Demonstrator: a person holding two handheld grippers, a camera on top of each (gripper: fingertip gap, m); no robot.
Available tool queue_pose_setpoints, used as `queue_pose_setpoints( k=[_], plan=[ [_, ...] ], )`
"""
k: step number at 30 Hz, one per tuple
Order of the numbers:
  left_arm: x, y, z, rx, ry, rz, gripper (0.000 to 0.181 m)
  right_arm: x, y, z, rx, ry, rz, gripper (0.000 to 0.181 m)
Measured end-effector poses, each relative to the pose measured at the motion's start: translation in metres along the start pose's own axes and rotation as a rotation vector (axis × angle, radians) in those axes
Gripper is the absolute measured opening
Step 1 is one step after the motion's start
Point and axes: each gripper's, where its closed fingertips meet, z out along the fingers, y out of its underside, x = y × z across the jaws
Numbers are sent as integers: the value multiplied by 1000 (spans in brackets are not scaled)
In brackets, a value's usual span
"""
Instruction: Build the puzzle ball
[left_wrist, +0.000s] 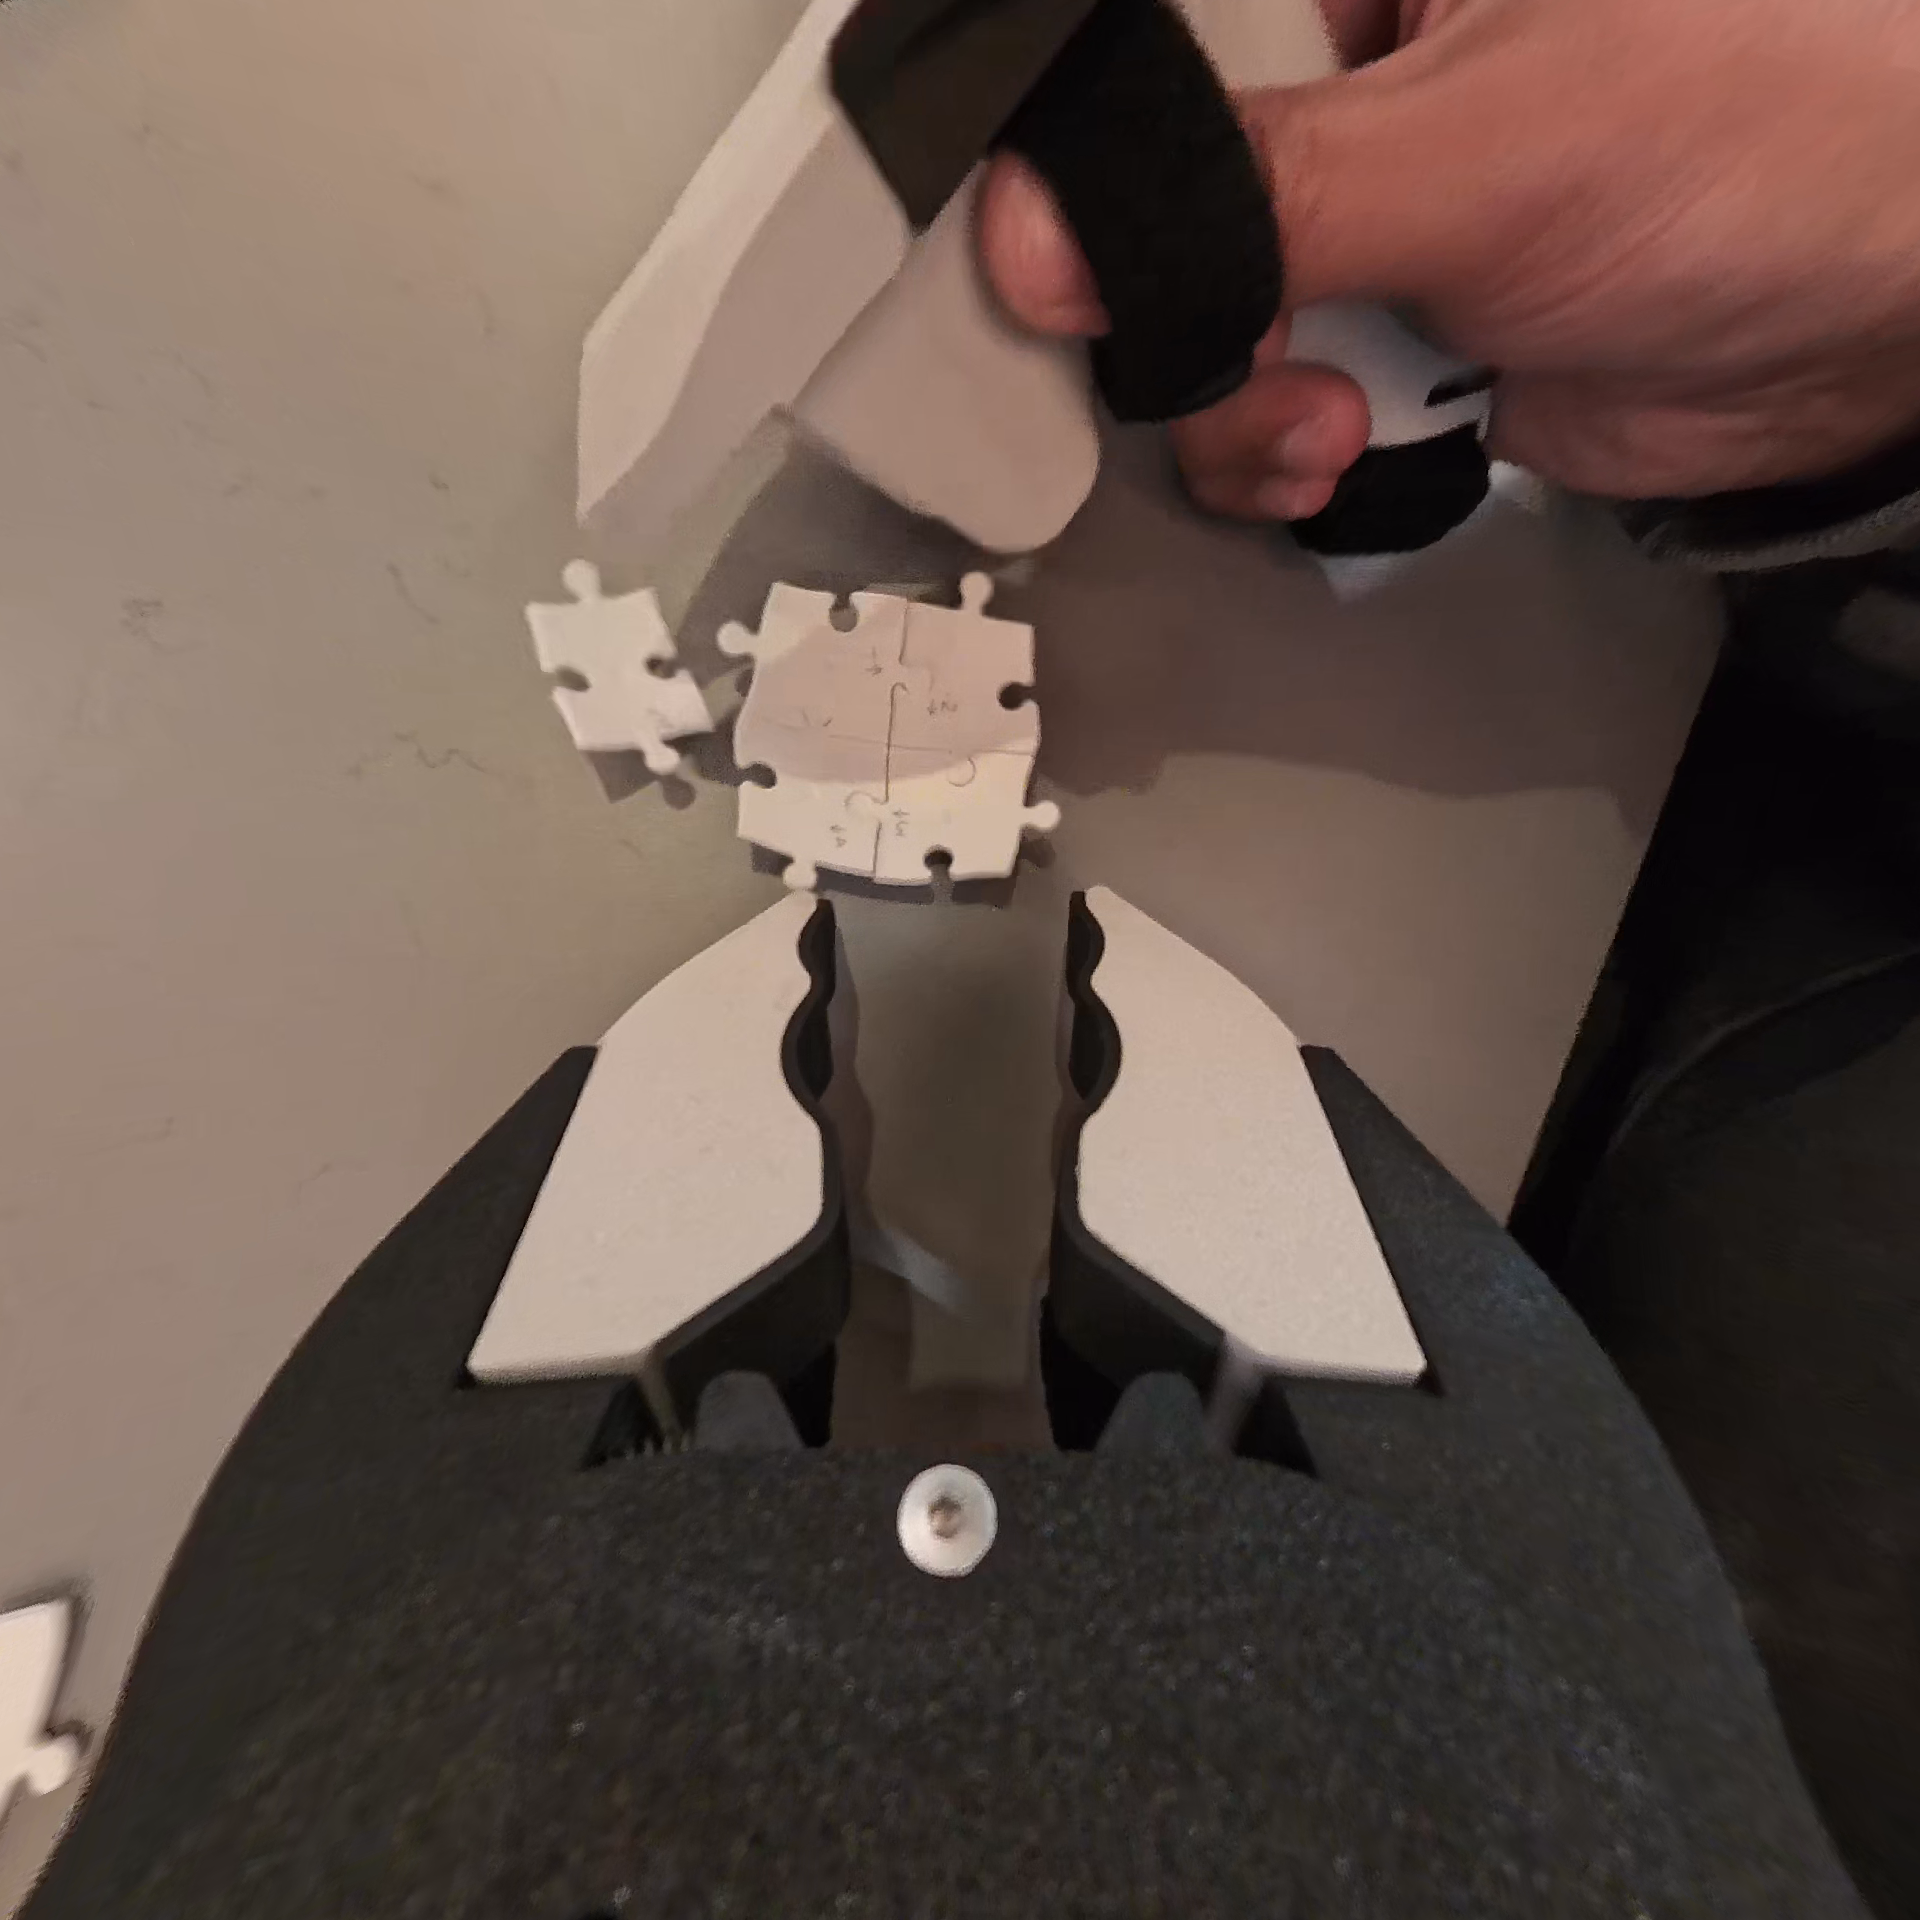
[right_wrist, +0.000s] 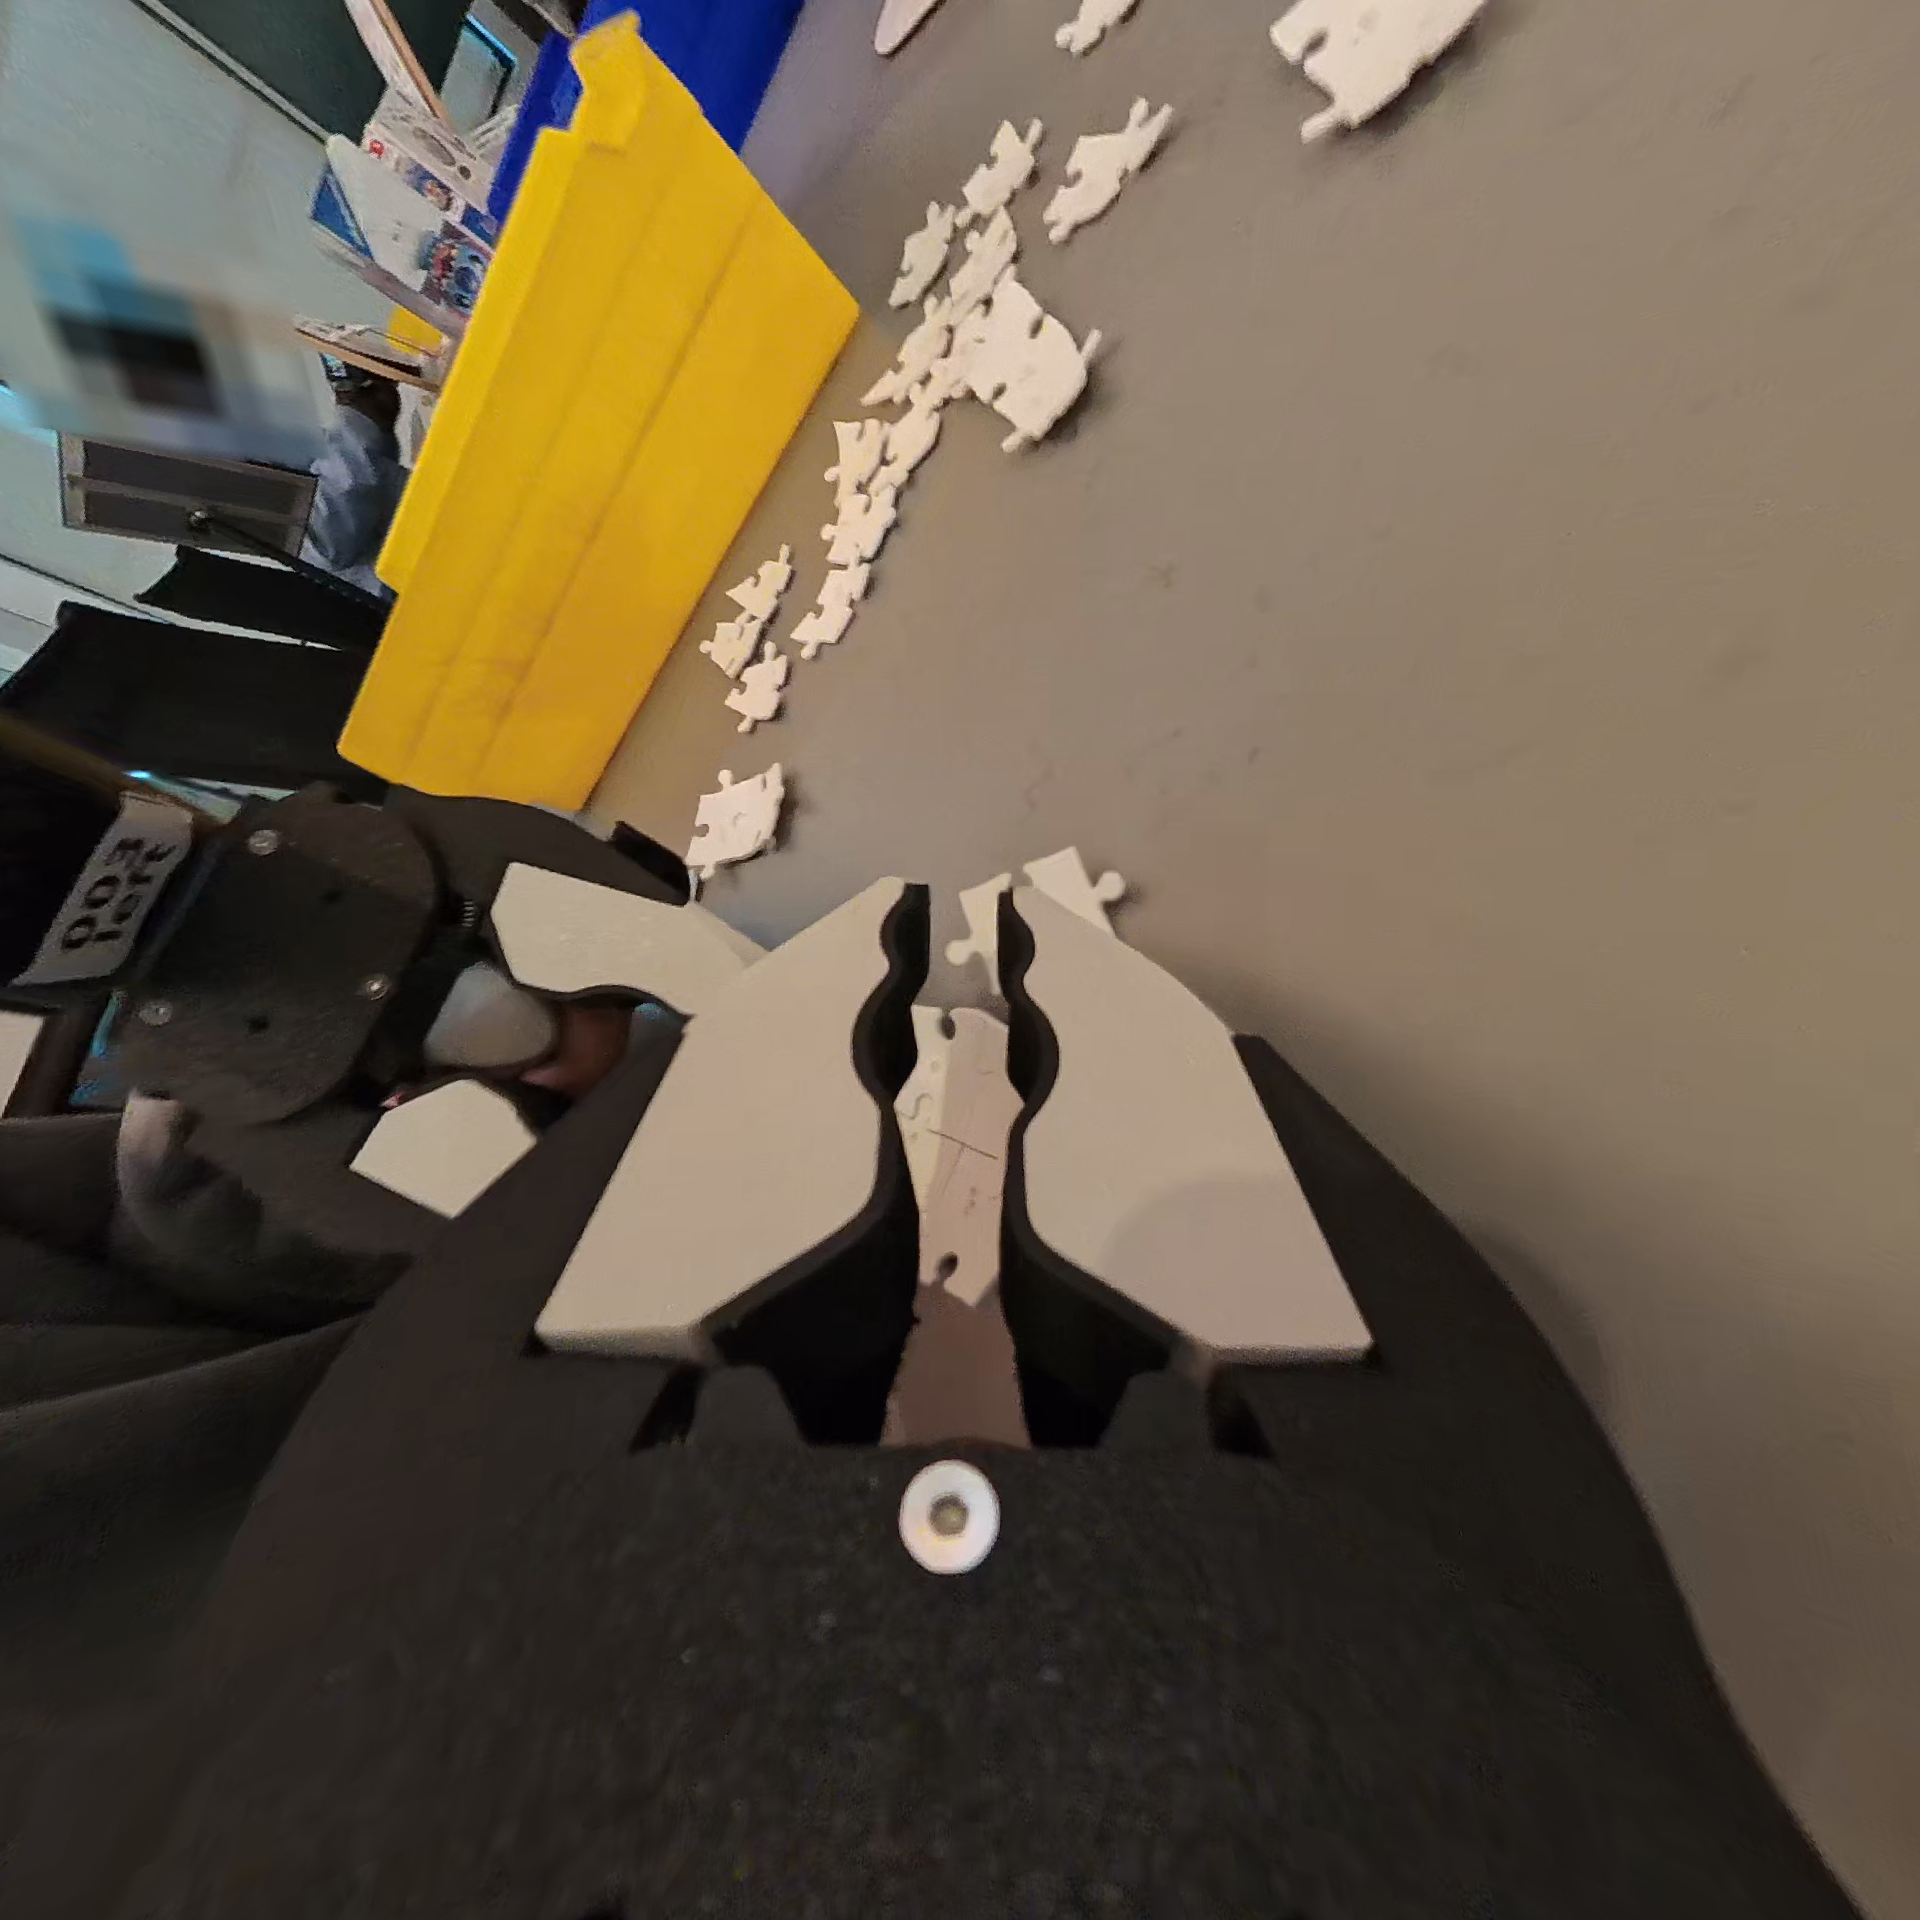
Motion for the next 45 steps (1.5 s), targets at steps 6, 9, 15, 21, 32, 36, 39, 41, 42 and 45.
queue_pose_setpoints(
  k=[6, 9, 15, 21, 32, 36, 39, 41, 42, 45],
  plan=[
    [-11, -2, -4, 21, -9, -35, 42, -3, 9, -9, -186, -9, -214, 11],
    [-12, -3, -3, 18, -15, -25, 42, 15, 13, -8, -271, 86, -323, 14],
    [-12, -2, 2, 0, -26, -13, 41, 27, 13, -3, -345, 93, -441, 13],
    [-27, 0, 3, -28, -92, 2, 41, 18, 10, -3, -336, 57, -543, 15],
    [-24, -4, 2, -13, -88, 0, 41, 26, 9, 13, -367, 163, -604, 23],
    [-27, -3, 4, -25, -99, 4, 41, 32, 6, 15, -425, 218, -690, 22],
    [-29, -4, 4, -21, -103, 1, 41, 37, 5, 11, -442, 271, -763, 22],
    [-31, -4, 2, -21, -112, 1, 41, 42, 3, 7, -448, 292, -782, 20],
    [-33, -4, 2, -22, -116, 1, 41, 45, 1, 3, -454, 301, -786, 20],
    [-36, -4, 0, -25, -129, 4, 41, 54, -8, -8, -452, 350, -810, 20]
  ],
)
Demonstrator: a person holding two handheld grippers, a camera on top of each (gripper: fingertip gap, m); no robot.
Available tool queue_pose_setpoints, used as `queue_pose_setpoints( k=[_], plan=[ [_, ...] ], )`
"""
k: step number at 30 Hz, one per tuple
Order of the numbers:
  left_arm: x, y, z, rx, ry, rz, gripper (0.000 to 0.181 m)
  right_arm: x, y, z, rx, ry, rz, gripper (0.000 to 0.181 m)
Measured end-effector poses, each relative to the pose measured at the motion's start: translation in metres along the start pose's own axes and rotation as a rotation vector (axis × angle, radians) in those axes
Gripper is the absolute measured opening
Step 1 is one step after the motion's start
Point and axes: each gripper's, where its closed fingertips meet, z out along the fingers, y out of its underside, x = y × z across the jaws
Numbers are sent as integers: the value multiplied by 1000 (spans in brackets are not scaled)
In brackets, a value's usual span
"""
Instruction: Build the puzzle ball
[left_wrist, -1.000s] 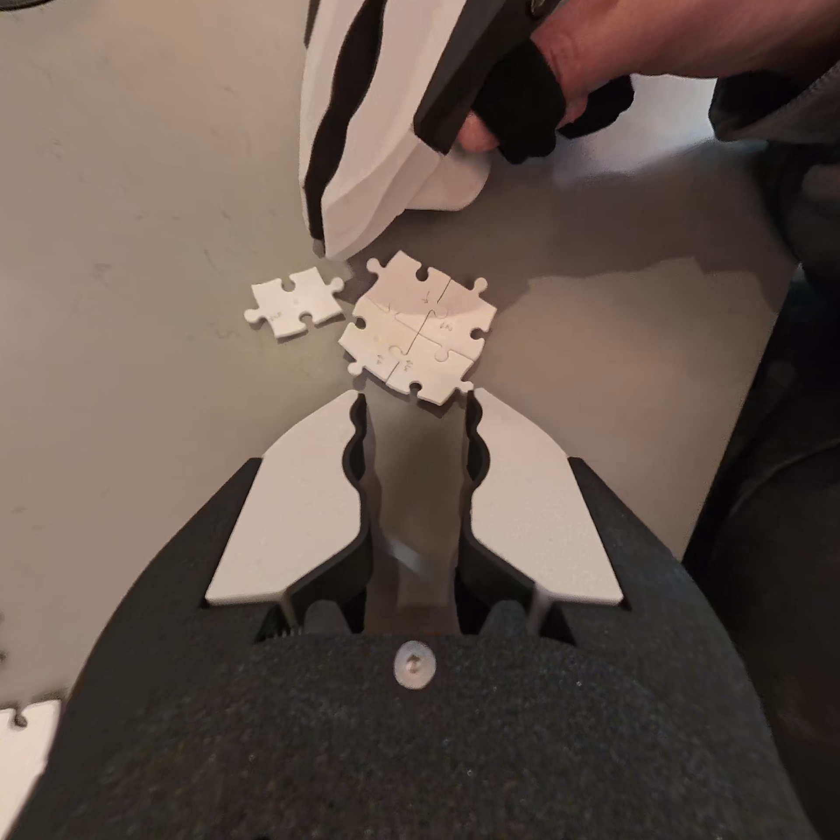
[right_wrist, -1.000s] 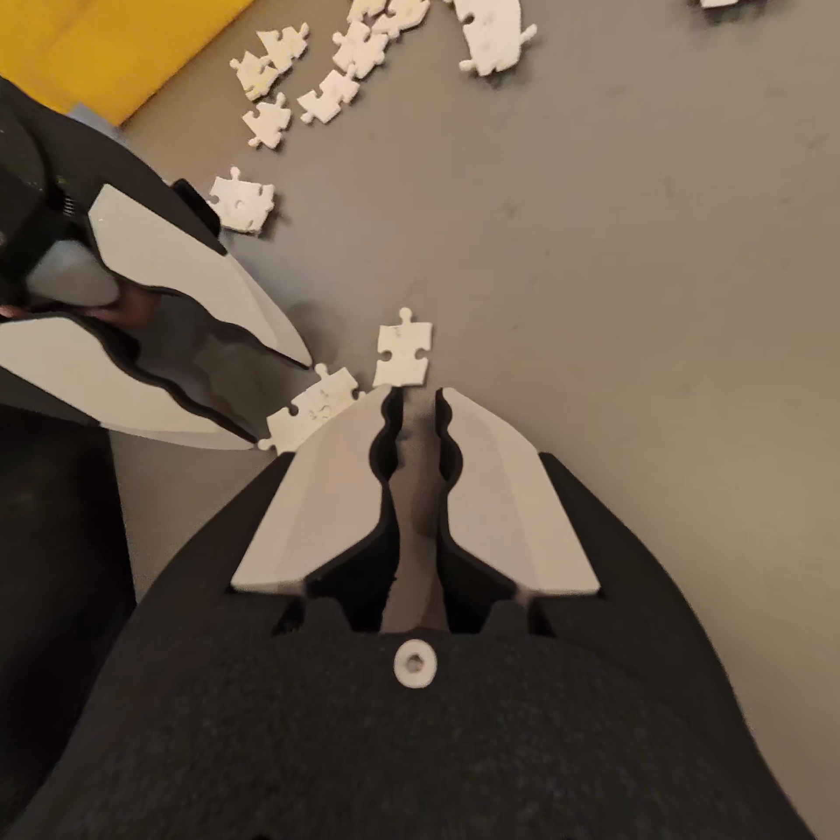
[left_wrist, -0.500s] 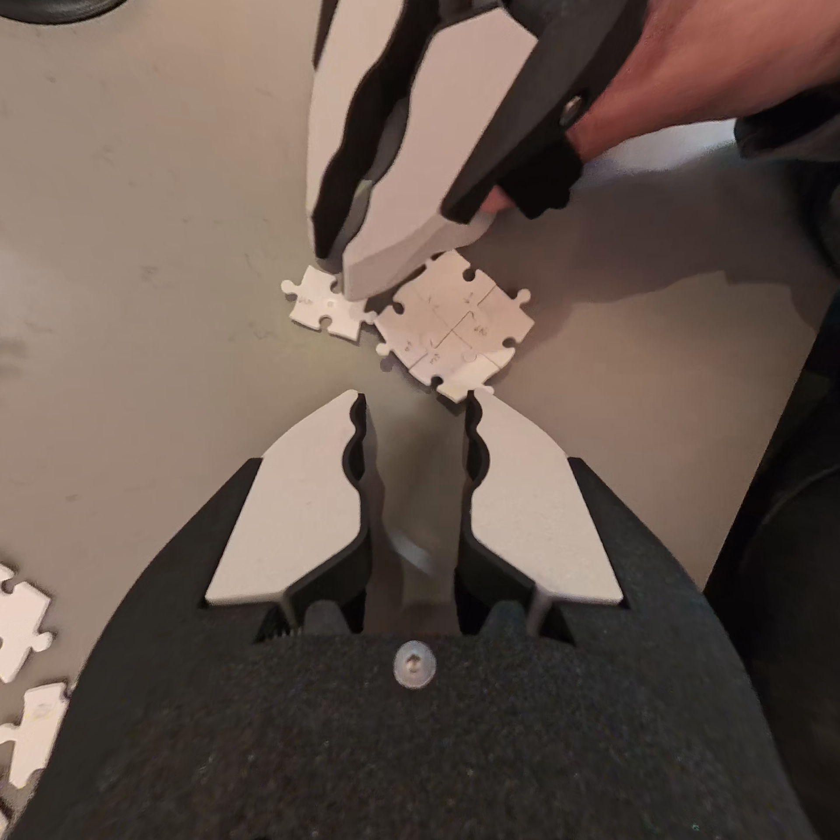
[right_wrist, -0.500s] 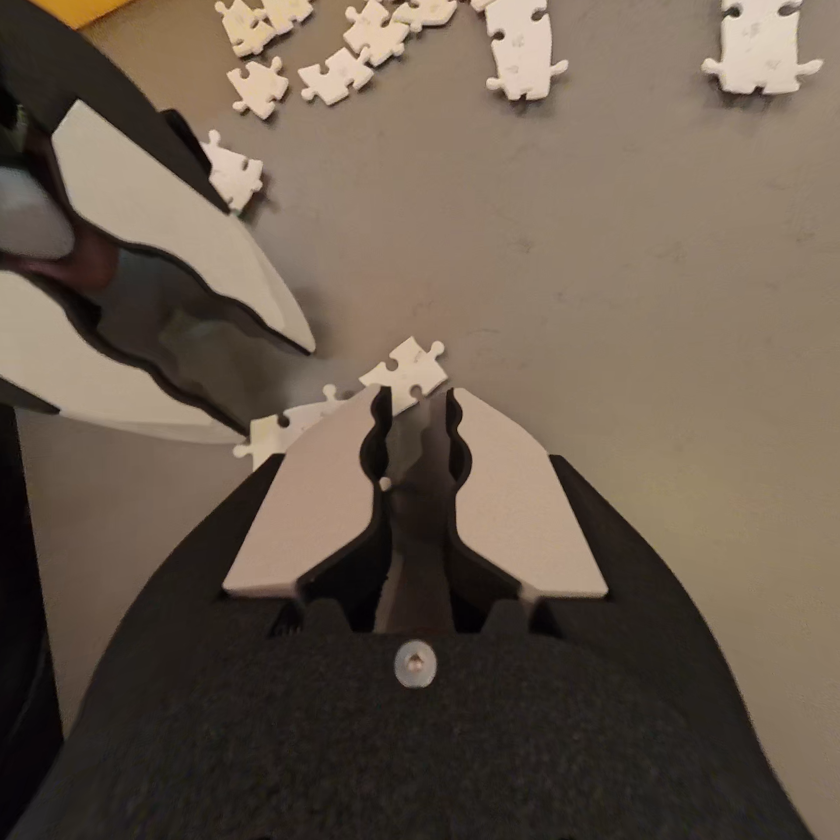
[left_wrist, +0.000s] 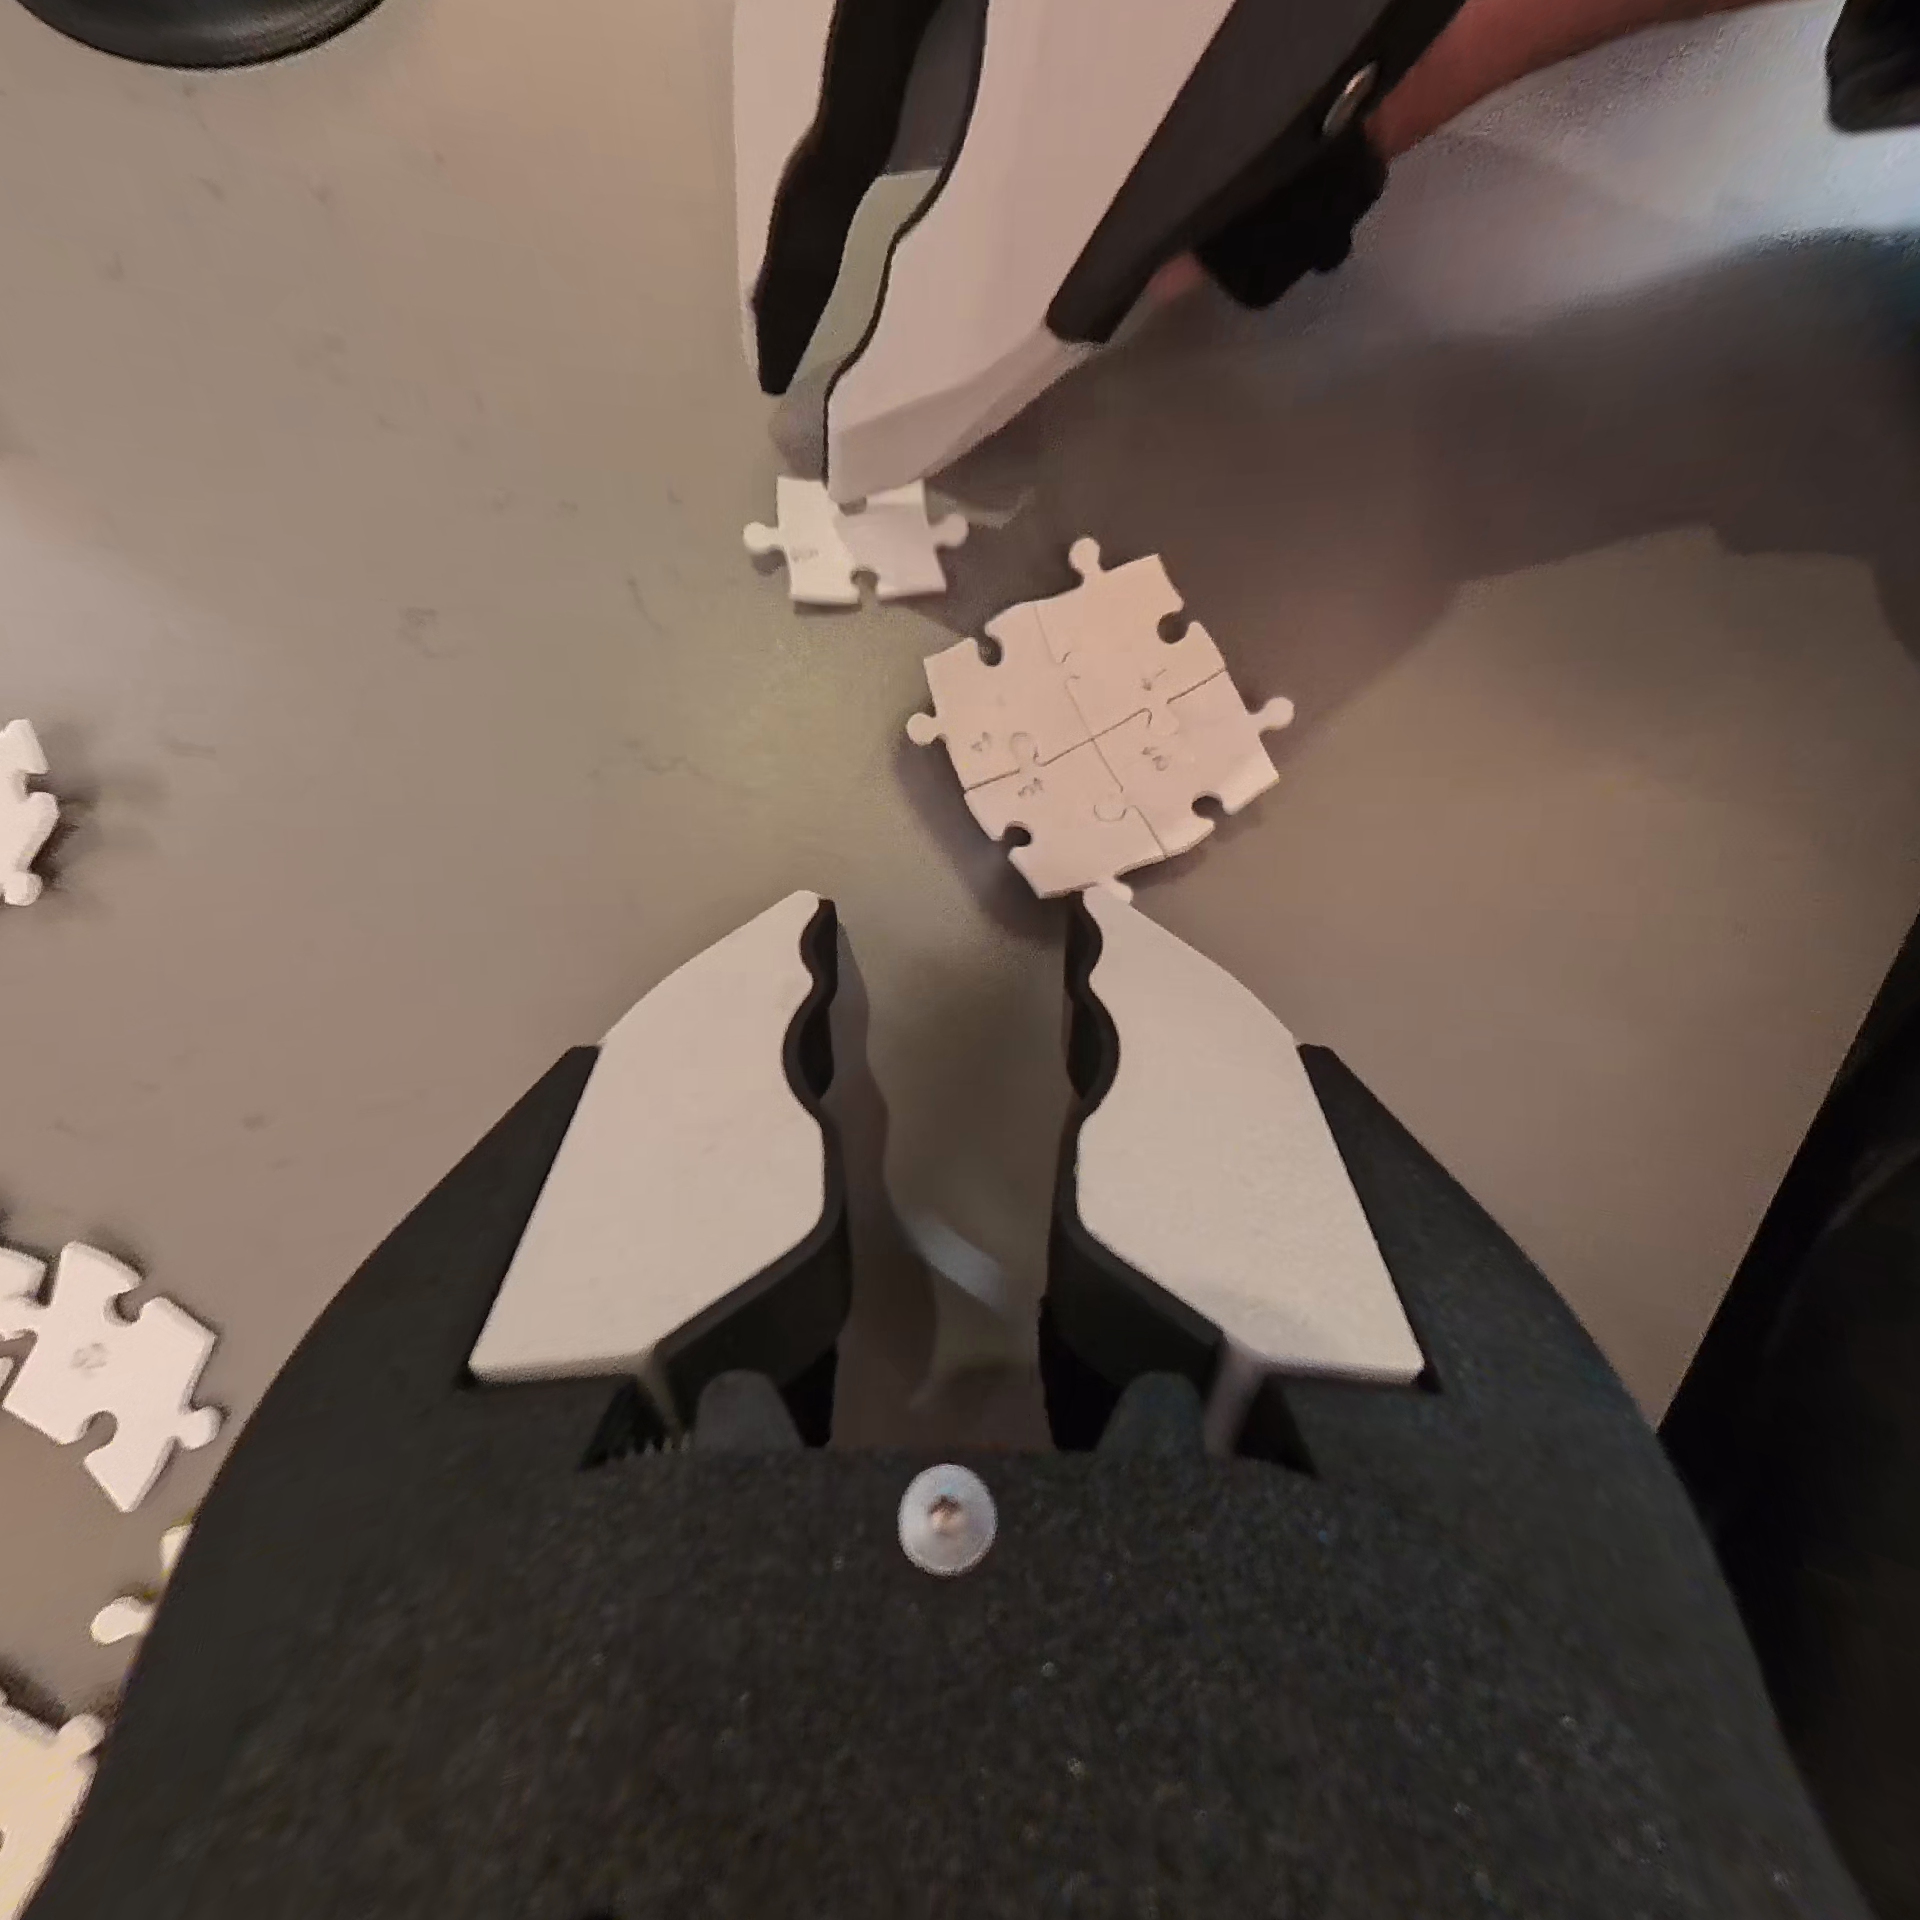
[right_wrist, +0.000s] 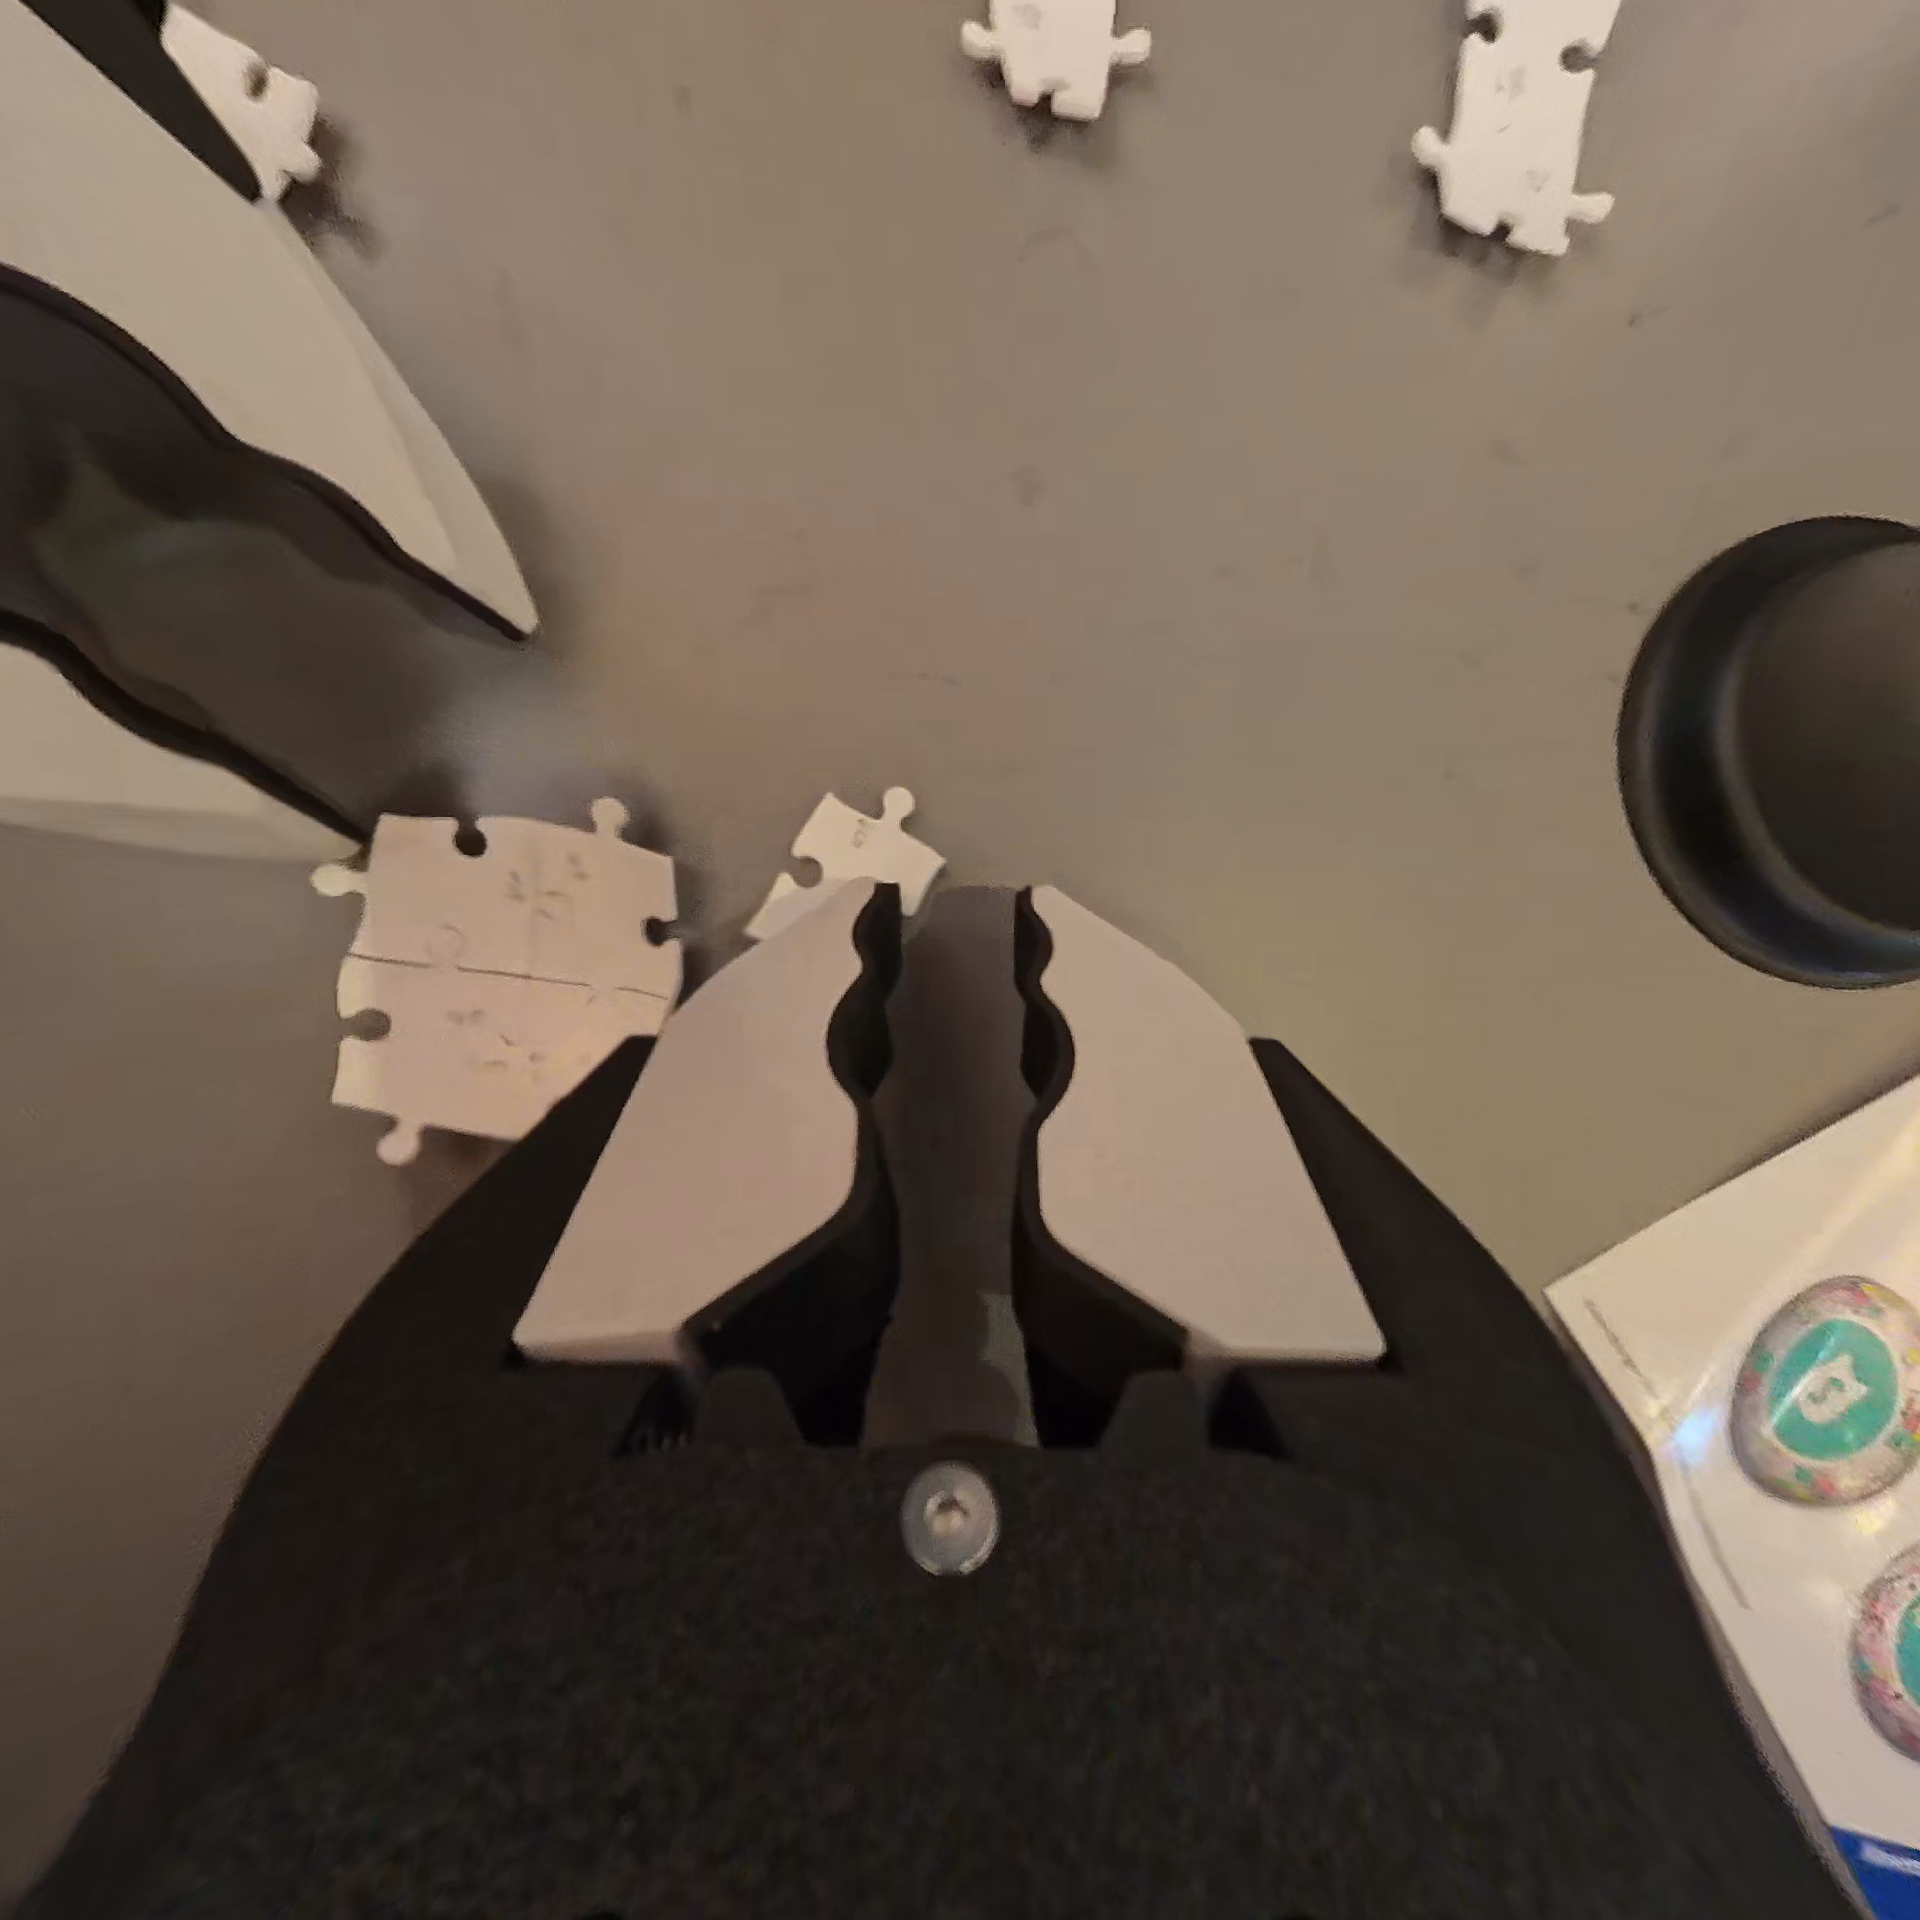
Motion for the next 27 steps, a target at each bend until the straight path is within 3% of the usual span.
queue_pose_setpoints(
  k=[9, 15, 27],
  plan=[
    [3, -2, 1, -1, -3, 19, 41, -16, 6, -15, 86, -96, 15, 28],
    [-5, -2, 1, -14, -25, 26, 41, -10, 8, -9, 71, -89, 6, 29],
    [-6, -1, 1, -24, -34, 32, 41, -12, 3, 1, 71, -214, -93, 38]
  ],
)
